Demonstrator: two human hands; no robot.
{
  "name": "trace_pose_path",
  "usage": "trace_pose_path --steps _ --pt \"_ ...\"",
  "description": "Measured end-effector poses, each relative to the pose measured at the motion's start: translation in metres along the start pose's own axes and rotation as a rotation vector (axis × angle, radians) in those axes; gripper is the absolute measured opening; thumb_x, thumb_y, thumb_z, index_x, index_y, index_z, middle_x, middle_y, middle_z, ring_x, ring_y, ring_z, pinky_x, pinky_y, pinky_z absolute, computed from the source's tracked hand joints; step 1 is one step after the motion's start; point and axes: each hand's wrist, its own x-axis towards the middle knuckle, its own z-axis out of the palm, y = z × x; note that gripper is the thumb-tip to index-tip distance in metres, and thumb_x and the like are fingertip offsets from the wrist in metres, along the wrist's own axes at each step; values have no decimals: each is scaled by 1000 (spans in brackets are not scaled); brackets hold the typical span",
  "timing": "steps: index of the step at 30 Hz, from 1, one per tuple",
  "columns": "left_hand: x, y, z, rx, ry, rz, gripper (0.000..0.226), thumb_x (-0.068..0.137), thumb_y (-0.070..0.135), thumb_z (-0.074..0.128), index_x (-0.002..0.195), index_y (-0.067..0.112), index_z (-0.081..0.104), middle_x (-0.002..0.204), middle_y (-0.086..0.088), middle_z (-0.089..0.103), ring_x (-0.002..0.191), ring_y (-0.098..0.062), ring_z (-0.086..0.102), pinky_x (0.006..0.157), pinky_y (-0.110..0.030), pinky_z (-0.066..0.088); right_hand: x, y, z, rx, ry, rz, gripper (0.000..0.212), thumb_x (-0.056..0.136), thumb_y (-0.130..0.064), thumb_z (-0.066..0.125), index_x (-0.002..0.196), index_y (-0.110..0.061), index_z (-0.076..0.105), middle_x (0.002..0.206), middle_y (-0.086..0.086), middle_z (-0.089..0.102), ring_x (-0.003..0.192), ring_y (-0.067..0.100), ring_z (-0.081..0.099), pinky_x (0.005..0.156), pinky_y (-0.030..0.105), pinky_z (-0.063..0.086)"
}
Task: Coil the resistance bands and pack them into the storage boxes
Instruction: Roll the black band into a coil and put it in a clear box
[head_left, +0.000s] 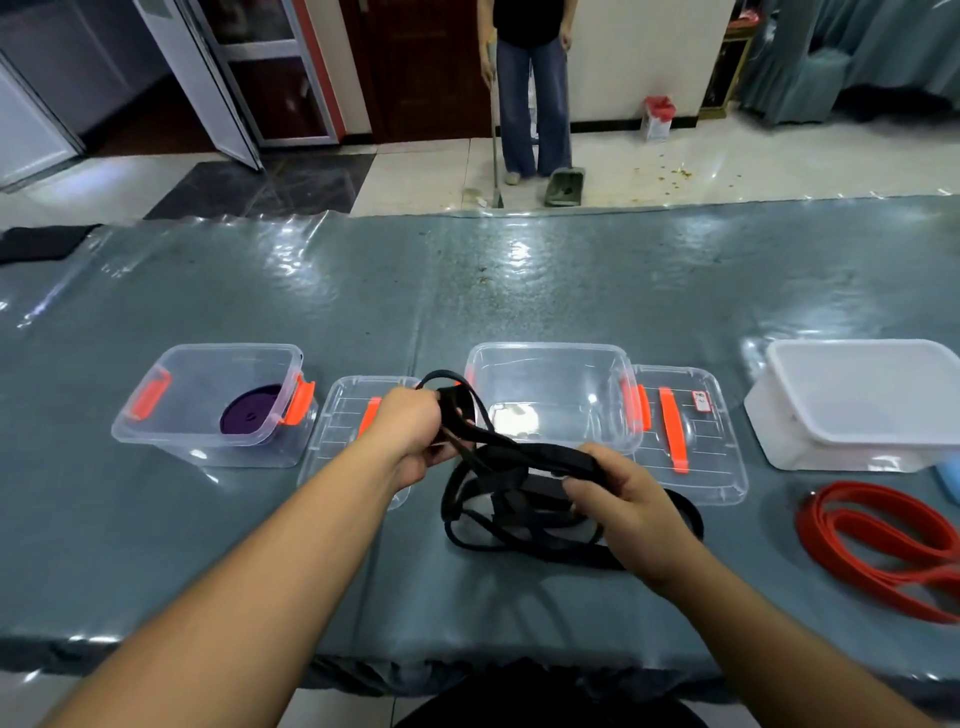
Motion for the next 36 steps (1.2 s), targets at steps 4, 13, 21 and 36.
trace_pose_path --steps 4,13,21,36 --pt "-8 5 -4 -178 -219 -105 33 103 4 32 103 -1 64 54 -4 63 43 -19 62 99 -51 54 3 3 -6 -457 84 22 9 94 -37 72 94 -31 65 79 -5 70 68 10 65 64 26 52" --pt "-3 6 -6 42 -70 28 25 101 3 44 98 6 69 64 -3 69 53 -15 66 69 -40 63 13 9 -5 -454 300 -155 38 105 -45 38 88 -23 63 82 -10 64 81 7 60 70 18 44" --pt "-2 0 -1 -56 -139 -46 24 101 4 43 101 5 67 85 -11 71 80 -29 70 67 -44 63 18 6 4 -162 245 30 27 106 -25 51 119 -48 57 78 10 64 59 9 52 58 31 47" --pt "-15 13 7 4 -203 5 29 96 -7 38 108 -2 64 94 -19 72 82 -31 68 69 -45 65 21 17 18 -1014 -81 -533 30 96 -38 50 121 -27 64 111 -7 60 99 16 54 83 26 47"
